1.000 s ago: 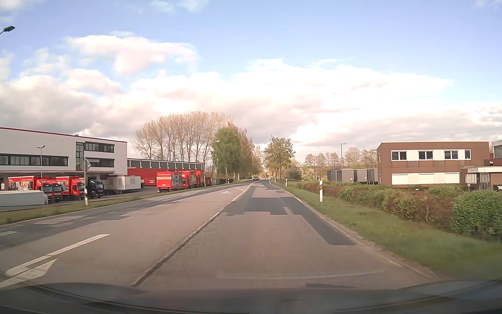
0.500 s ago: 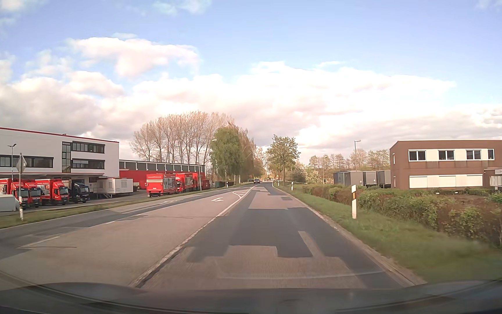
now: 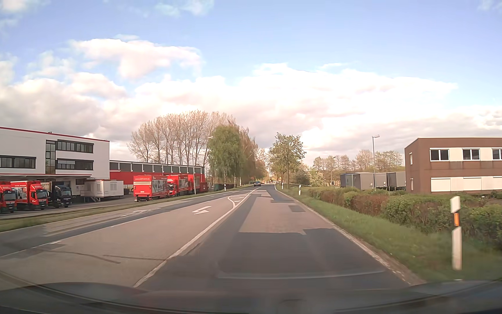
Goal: Follow the waypoints while adhering to traffic rules and regulations
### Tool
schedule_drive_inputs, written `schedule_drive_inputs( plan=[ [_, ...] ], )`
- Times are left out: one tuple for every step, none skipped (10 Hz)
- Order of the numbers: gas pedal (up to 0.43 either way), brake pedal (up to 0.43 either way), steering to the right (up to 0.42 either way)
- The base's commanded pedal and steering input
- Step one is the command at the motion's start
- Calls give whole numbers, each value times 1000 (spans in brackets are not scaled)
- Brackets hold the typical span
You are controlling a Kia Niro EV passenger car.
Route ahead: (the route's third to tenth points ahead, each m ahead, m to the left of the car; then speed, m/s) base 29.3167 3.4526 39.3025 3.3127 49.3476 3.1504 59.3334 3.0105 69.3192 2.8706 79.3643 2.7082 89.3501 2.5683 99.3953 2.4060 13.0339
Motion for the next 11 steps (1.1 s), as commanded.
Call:
schedule_drive_inputs(
  plan=[
    [220, 0, -5],
    [220, 0, -5],
    [220, 0, -5],
    [220, 0, -5],
    [248, 0, -5],
    [260, 0, -3],
    [260, 0, -2],
    [260, 0, -1],
    [260, 0, -1],
    [260, 0, -1],
    [268, 0, -2]
  ],
)
